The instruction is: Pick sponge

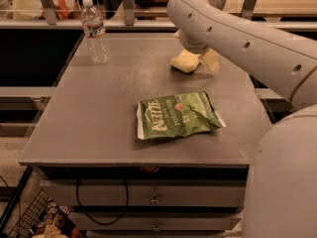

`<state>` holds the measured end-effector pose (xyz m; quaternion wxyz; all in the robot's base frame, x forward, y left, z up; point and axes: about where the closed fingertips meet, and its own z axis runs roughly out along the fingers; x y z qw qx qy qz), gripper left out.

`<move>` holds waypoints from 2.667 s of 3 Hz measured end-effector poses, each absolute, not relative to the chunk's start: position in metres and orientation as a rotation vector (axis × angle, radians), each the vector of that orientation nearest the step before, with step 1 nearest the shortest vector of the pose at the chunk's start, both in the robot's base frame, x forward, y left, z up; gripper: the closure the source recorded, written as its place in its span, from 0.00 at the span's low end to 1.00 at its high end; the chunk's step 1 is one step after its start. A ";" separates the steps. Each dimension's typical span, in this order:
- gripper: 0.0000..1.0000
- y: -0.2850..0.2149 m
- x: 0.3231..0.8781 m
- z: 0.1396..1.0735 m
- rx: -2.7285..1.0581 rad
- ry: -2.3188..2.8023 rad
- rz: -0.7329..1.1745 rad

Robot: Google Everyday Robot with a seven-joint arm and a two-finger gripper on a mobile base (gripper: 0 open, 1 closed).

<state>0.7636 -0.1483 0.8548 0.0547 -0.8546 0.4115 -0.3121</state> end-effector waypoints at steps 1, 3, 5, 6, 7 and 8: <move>0.18 -0.137 0.761 0.852 -2.623 1.196 -0.922; 0.65 -0.133 0.758 0.852 -2.643 1.174 -0.898; 1.00 -0.134 0.757 0.863 -2.625 1.178 -0.919; 1.00 -0.137 0.758 0.888 -2.570 1.173 -0.980; 1.00 -0.140 0.758 0.927 -2.497 1.154 -1.072; 1.00 -0.143 0.755 0.964 -2.434 1.126 -1.154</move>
Offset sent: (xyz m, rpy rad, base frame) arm -0.0061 0.0200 0.0004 0.0009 0.0318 0.0725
